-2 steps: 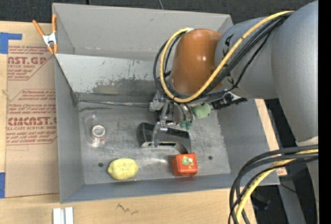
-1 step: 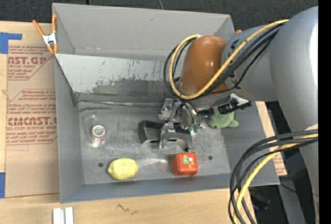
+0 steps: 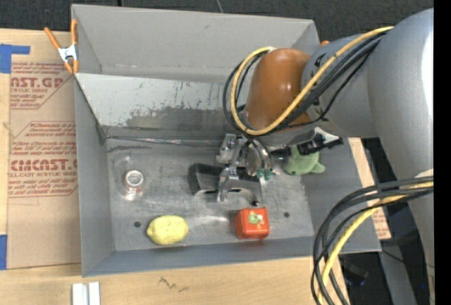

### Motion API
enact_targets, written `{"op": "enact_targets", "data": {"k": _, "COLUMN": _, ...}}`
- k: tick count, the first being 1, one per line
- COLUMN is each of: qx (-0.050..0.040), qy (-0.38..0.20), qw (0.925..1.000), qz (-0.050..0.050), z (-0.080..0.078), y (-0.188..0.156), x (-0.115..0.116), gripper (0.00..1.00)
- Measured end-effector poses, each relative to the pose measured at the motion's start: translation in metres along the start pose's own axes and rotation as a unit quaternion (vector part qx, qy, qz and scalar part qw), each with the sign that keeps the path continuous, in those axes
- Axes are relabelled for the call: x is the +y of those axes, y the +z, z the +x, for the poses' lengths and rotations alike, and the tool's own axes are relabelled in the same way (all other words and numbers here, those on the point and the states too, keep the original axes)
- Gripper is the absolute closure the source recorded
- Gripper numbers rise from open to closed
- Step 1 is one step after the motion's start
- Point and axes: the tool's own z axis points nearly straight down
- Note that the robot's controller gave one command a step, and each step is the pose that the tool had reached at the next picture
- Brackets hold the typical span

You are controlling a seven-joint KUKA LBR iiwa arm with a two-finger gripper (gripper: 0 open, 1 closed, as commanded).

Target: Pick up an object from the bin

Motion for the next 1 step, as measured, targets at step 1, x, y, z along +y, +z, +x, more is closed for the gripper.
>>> {"op": "enact_targets", "data": {"k": 1, "qx": -0.0085, "qy": 0.004, "qw": 0.9999, "qz": 0.005, "z": 0.012, "y": -0.0417, "x": -0.0076, "gripper": 1.0}}
